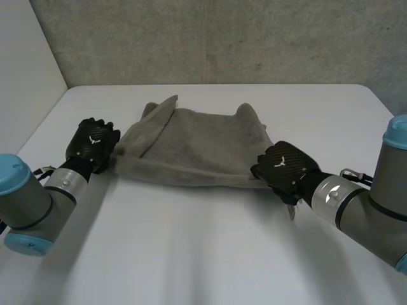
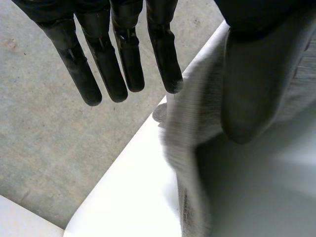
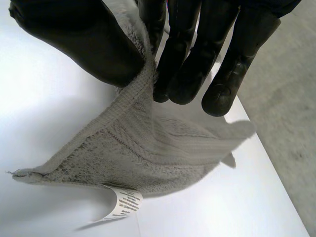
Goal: Fold the towel.
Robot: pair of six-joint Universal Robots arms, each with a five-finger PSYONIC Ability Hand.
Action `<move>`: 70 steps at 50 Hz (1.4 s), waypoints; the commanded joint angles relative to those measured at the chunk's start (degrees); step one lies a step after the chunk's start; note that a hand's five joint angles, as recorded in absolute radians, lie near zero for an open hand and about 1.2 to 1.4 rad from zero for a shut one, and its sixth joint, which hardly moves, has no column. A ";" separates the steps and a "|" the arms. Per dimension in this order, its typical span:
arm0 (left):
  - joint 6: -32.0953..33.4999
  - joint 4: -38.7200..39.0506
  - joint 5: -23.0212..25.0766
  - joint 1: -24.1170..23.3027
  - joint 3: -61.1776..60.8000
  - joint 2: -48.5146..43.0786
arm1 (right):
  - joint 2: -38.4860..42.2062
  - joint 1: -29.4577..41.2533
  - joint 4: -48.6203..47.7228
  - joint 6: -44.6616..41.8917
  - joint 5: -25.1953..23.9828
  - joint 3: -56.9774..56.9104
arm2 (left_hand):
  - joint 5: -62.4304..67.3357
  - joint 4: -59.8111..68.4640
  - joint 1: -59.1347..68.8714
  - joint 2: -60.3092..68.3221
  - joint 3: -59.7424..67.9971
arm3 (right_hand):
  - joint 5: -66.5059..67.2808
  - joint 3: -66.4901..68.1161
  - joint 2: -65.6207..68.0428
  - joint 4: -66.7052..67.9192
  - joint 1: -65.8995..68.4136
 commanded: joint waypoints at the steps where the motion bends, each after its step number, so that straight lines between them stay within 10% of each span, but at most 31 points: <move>1: 0.02 0.46 0.02 -0.12 0.25 -1.77 | -0.06 -3.61 -1.33 5.30 2.22 0.76 | -2.61 -4.48 -3.20 -4.31 -4.67 | 1.62 3.45 3.24 3.05 3.71; 5: -0.07 0.29 0.02 -0.12 0.16 -1.86 | -0.06 -3.87 -1.50 6.10 2.31 1.29 | 2.77 0.90 2.19 1.07 0.72 | 1.62 3.45 3.24 3.05 3.71; 7: -0.24 -0.24 0.19 -0.12 0.07 -1.86 | -0.06 -3.96 -1.51 7.15 2.40 1.56 | 45.41 43.54 44.83 43.71 43.36 | 1.62 3.45 3.24 3.05 3.71; 26: -2.61 -0.68 0.02 0.94 -1.16 -0.11 | 1.88 -3.96 -1.42 19.54 8.11 2.17 | 45.65 43.78 45.06 43.95 43.59 | -49.29 -47.46 -47.66 -47.86 -47.20; 54: -7.01 -3.14 -0.07 1.64 -1.16 2.88 | 3.46 -6.16 -3.88 19.63 9.25 7.09 | 45.65 43.78 45.06 43.95 43.59 | -46.60 -44.77 -44.97 -45.17 -44.51; 59: -7.45 -5.15 -0.07 2.16 -0.55 3.50 | 5.74 -6.16 -9.33 19.37 9.87 7.36 | 45.65 43.78 45.06 43.95 43.59 | -30.28 -28.46 -28.66 -28.85 -28.19; 61: -7.62 -6.55 -0.07 2.60 -0.37 4.02 | 5.57 -6.42 -10.38 19.46 10.57 6.75 | 45.65 43.78 45.06 43.95 43.59 | 1.45 3.28 3.08 2.88 3.54; 70: -8.42 -17.73 0.02 3.48 1.48 10.27 | -5.42 -7.57 -8.89 19.90 11.62 1.82 | 45.65 43.78 45.06 43.95 43.59 | 1.62 3.45 3.24 3.05 3.71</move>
